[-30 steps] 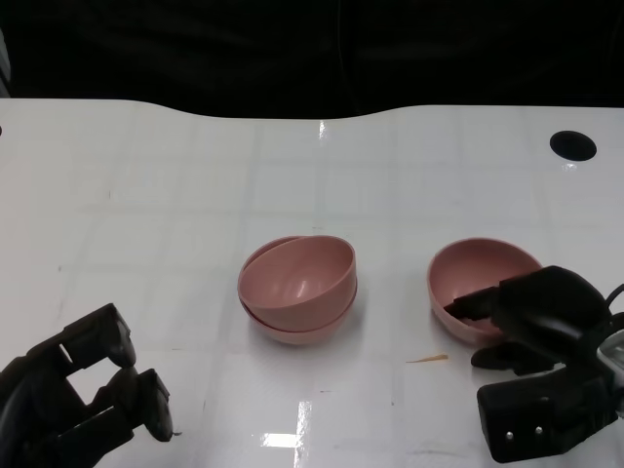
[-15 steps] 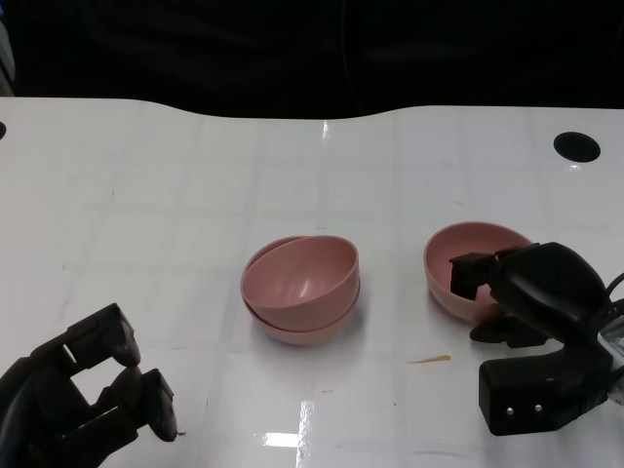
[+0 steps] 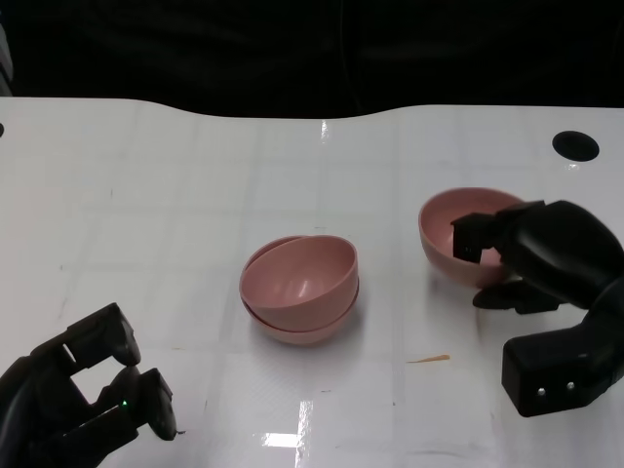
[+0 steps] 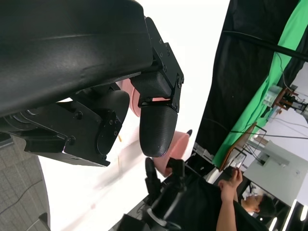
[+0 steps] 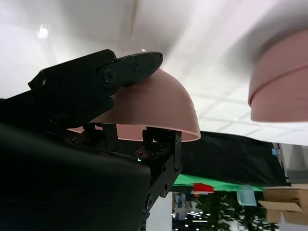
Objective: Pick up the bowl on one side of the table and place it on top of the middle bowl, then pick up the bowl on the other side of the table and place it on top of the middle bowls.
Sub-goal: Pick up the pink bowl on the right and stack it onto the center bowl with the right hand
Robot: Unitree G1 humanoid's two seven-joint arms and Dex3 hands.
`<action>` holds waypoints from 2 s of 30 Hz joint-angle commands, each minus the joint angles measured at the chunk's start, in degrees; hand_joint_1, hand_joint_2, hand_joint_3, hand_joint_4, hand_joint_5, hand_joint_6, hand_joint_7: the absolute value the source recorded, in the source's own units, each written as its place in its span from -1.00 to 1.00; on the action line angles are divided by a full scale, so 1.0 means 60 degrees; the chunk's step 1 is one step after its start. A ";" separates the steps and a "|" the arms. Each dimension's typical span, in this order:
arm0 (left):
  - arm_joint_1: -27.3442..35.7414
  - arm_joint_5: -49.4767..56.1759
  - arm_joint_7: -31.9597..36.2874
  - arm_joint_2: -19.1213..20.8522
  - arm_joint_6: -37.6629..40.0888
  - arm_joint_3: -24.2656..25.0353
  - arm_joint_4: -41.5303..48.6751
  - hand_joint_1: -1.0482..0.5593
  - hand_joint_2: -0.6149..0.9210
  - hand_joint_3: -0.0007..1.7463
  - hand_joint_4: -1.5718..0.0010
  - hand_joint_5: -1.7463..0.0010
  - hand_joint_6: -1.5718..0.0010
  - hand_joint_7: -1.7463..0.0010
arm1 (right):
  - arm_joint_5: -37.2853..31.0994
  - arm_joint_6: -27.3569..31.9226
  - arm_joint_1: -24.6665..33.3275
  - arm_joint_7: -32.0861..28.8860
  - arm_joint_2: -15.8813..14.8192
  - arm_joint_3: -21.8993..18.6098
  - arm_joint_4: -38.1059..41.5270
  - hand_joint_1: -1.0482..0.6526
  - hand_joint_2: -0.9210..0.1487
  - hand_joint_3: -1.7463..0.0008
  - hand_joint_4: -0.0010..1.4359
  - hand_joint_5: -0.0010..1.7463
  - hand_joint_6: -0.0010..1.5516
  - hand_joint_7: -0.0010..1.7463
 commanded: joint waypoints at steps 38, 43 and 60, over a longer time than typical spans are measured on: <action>-0.0126 0.0688 -0.0236 -0.0253 -0.0430 -0.0256 0.0343 0.40 0.81 0.54 -0.11 -1.00 0.04 -1.00 | 0.0300 -0.0736 -0.1597 0.2161 0.0635 -0.0371 -0.2580 -0.04 -0.78 0.57 0.23 1.00 -0.14 0.91; -0.0145 0.0651 -0.0044 -0.0266 -0.0264 -0.0223 0.0305 0.41 0.85 0.48 -0.12 -1.00 0.03 -1.00 | 0.0161 -0.0634 -0.1640 0.2650 0.1002 -0.0046 -0.3142 -0.07 -0.72 0.57 0.23 1.00 -0.03 0.72; -0.0154 0.0648 -0.0061 -0.0292 -0.0253 -0.0249 0.0250 0.41 0.85 0.49 -0.14 -1.00 0.02 -1.00 | -0.0124 -0.0644 -0.1463 0.2872 0.1455 0.0290 -0.3513 -0.05 -0.68 0.42 0.25 1.00 -0.02 0.64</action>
